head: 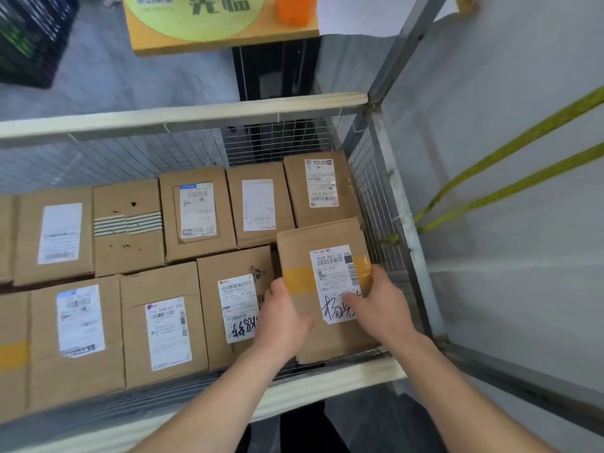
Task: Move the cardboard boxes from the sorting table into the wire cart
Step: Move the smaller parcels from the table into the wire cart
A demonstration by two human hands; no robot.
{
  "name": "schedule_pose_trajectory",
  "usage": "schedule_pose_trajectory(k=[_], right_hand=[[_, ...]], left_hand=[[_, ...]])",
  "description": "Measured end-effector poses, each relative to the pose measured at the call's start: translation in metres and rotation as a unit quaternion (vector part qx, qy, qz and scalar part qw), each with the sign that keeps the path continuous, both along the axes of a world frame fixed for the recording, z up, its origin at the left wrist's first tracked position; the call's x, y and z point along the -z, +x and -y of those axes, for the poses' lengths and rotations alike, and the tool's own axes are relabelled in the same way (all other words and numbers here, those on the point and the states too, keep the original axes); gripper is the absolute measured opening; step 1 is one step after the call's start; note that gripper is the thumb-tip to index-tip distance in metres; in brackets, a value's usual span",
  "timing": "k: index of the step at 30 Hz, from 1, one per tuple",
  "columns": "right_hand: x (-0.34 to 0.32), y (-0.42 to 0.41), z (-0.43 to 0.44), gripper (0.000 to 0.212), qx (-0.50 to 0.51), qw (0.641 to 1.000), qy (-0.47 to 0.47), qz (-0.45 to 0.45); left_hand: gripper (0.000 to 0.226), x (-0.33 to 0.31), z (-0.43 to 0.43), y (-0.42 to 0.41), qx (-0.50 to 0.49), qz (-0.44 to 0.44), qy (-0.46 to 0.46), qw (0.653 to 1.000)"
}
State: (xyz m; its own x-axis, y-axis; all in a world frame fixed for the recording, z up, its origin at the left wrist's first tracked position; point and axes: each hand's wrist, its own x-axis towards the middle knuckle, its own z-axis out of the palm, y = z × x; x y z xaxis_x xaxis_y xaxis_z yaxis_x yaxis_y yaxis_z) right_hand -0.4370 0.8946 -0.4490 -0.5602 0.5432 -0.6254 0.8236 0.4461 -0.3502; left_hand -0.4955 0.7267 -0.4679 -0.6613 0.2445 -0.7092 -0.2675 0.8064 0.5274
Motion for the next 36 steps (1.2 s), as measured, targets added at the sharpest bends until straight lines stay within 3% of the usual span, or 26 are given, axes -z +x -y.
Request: schedule_pose_trajectory(k=[7, 19, 30, 36], right_hand=[[0.039, -0.004, -0.008, 0.066, -0.011, 0.999, -0.027, 0.022], [0.098, -0.015, -0.011, 0.065, -0.06, 0.991, -0.021, 0.118], [0.115, -0.021, -0.022, 0.058, -0.042, 0.993, 0.006, 0.113], [0.124, -0.02, -0.025, 0.066, -0.029, 0.996, 0.012, 0.082]], left_hand=[[0.073, 0.03, -0.005, 0.0, 0.005, 0.012, -0.011, 1.0], [0.042, 0.081, -0.003, 0.001, 0.074, 0.02, -0.054, 0.996], [0.044, 0.084, -0.009, 0.0, 0.016, 0.033, -0.036, 0.999], [0.059, 0.09, -0.013, 0.0, 0.048, 0.014, -0.08, 0.996]])
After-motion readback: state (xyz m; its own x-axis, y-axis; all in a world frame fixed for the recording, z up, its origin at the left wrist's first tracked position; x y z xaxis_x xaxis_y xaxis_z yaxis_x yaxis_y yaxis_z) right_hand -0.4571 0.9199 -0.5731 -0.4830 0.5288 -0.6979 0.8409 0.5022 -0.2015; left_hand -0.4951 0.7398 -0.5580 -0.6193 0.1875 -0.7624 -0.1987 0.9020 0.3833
